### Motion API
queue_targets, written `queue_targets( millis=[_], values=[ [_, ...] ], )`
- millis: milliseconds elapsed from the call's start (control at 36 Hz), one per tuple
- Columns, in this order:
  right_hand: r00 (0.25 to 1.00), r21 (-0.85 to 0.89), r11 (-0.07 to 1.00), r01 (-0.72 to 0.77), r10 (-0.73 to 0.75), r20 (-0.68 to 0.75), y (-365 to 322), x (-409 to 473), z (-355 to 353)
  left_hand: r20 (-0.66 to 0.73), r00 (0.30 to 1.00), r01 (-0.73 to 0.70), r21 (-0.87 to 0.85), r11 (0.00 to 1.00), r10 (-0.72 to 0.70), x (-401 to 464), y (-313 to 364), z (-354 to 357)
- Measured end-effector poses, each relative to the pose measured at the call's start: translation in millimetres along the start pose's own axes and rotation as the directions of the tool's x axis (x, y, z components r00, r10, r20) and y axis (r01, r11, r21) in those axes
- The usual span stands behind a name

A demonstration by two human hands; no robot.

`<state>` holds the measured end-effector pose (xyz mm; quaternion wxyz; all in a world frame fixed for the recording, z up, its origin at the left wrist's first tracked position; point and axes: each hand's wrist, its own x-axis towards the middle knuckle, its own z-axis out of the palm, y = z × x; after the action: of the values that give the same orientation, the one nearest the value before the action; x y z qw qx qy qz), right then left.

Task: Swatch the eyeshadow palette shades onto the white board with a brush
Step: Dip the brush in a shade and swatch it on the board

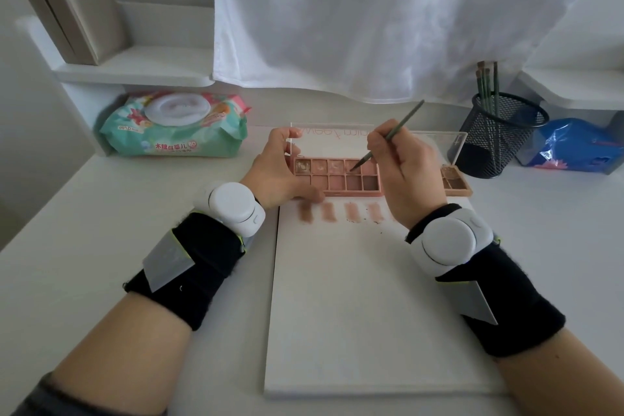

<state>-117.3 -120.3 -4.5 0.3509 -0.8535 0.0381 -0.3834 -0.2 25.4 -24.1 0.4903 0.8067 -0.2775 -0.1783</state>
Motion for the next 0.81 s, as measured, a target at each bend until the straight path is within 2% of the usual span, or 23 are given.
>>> queue_targets(
  millis=[167, 389, 528, 806],
  values=[
    [0.997, 0.010, 1.000, 0.013, -0.014, 0.069, 1.5, -1.2, 1.1, -0.001, 1.000, 0.000, -0.005, 1.000, 0.000, -0.8, 0.4, 0.5],
    [0.994, -0.083, 0.994, 0.076, -0.069, 0.091, 5.6, -0.3, -1.1, 0.004, 1.000, 0.000, -0.006, 1.000, 0.000, 0.1, -0.9, 0.4],
    [0.996, -0.075, 0.993, 0.087, -0.084, 0.037, 3.4, 0.9, -4.1, -0.004, 1.000, 0.003, -0.003, 1.000, -0.003, 0.7, -1.4, 0.8],
    [0.999, 0.002, 1.000, -0.010, 0.010, -0.032, 1.6, -0.1, -5.0, -0.010, 1.000, 0.011, -0.002, 1.000, -0.011, 0.1, -0.9, 1.9]
  ],
)
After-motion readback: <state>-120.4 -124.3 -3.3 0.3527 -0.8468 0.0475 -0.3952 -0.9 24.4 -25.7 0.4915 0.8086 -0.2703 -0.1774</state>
